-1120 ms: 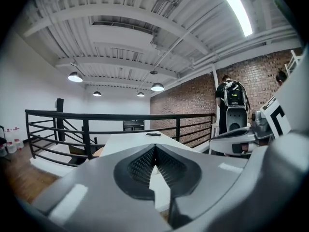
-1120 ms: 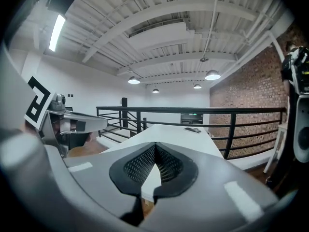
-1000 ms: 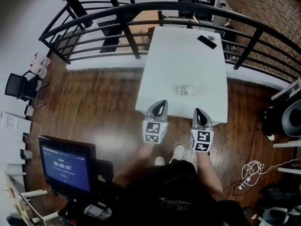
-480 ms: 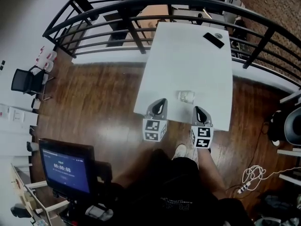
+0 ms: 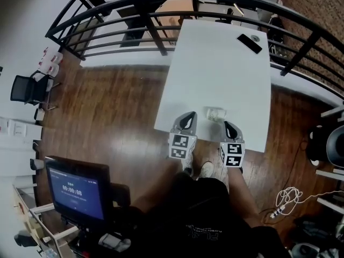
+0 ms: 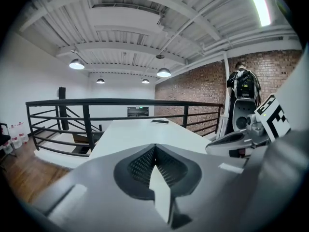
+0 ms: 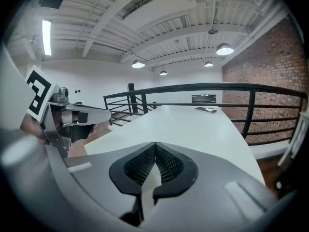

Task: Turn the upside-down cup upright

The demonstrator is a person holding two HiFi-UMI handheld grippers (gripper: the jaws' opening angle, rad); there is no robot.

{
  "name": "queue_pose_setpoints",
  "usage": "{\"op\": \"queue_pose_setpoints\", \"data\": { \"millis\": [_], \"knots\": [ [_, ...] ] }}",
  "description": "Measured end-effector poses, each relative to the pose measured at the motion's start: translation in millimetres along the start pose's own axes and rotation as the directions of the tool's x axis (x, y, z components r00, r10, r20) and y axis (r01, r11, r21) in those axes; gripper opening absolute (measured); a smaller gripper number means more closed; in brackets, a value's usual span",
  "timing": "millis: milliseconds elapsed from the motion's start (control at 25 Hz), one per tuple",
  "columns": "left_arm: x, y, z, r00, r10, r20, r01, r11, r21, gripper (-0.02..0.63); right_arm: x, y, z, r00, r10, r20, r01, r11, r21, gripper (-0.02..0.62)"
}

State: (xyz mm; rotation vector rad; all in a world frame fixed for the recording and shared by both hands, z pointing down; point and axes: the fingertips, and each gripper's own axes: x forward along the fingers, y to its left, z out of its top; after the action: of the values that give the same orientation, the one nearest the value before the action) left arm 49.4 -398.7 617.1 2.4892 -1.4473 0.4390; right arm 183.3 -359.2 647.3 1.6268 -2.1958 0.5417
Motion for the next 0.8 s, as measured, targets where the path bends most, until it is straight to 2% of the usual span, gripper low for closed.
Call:
{"op": "queue_pose_setpoints", "data": {
  "millis": [360, 600, 800],
  "knots": [
    [11.3, 1.1, -1.1, 0.999, -0.04, 0.0, 0.04, 0.999, -0.007, 0.0, 7.4, -10.7, -11.0, 0.999, -0.001, -0.045, 0.004, 0.997, 0.072, 0.058],
    [12.4, 4.7, 2.7, 0.999, -0.032, -0.026, 0.033, 0.999, 0.006, 0.0, 20.7, -15.4, -23.2, 0.991, 0.078, -0.108, -0.065, 0.991, 0.116, 0.085],
    [18.2, 4.7, 2.1, 0.999, -0.044, -0.03, 0.044, 0.999, 0.003, 0.0, 37.9, -20.4, -30.0, 0.977, 0.165, -0.134, -0.138, 0.971, 0.196, 0.101]
  ]
}}
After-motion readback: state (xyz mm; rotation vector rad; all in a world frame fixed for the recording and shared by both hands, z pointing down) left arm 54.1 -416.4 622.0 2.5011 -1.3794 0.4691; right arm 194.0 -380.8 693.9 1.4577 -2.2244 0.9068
